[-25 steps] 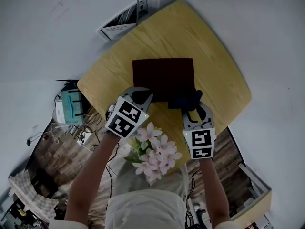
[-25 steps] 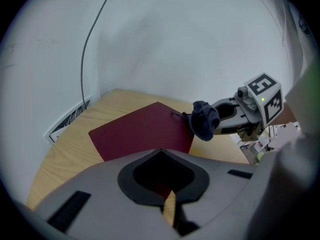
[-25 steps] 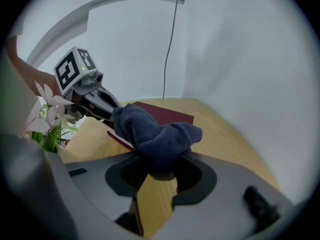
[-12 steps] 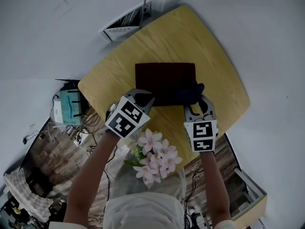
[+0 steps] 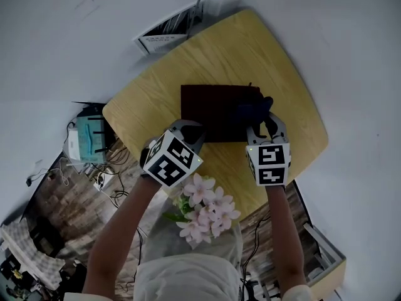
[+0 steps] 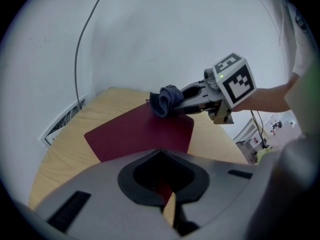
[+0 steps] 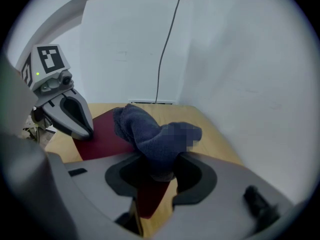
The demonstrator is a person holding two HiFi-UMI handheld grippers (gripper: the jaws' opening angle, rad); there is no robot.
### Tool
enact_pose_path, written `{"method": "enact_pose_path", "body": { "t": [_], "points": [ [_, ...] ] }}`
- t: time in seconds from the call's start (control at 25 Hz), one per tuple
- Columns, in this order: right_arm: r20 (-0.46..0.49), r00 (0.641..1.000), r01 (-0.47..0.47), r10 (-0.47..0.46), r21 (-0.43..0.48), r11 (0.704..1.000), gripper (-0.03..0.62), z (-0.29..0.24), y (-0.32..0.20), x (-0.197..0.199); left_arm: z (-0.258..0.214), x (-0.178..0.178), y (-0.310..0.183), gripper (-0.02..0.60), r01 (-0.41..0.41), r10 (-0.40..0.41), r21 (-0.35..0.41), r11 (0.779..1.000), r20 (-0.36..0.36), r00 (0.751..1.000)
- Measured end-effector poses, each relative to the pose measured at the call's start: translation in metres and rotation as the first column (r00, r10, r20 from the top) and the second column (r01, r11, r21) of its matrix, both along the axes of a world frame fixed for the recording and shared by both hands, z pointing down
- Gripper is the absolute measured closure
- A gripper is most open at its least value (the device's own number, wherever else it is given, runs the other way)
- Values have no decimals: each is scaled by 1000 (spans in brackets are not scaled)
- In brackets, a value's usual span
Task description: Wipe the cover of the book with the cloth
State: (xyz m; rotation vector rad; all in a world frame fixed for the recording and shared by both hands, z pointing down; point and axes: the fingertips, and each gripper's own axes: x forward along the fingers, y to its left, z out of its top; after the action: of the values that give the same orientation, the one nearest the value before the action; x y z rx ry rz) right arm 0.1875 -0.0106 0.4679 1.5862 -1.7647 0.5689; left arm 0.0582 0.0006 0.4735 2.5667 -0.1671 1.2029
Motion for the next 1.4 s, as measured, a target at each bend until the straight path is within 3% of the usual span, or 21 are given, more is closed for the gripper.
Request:
{"method": "enact_pose_path", "body": {
  "t": [0.28,0.52,0.68,0.96,1.4],
  "points": [
    [-32,999,13,-13,6,1000,448,1,-25,10,-1,1,0,572,-7,7,-18,1000,1,1000],
    [-32,999,14,-14,17,1000,447,2,-44,16,0,2,0,572,-17,16,76,997,16,1000],
    [-36,999,10,-8,55,998,447,-10,-48,19,1,2,1,572,-3,2,75,997,14,1000],
    [1,1000,28,-28,78,997,448,-34,-10,0,0,2,1,571,4,-8,129,992,24,1000],
    [68,997,41,-45,54,998,447,-33,49,-43,0,0,2,571,20,-22,123,992,17,1000]
  ]
}}
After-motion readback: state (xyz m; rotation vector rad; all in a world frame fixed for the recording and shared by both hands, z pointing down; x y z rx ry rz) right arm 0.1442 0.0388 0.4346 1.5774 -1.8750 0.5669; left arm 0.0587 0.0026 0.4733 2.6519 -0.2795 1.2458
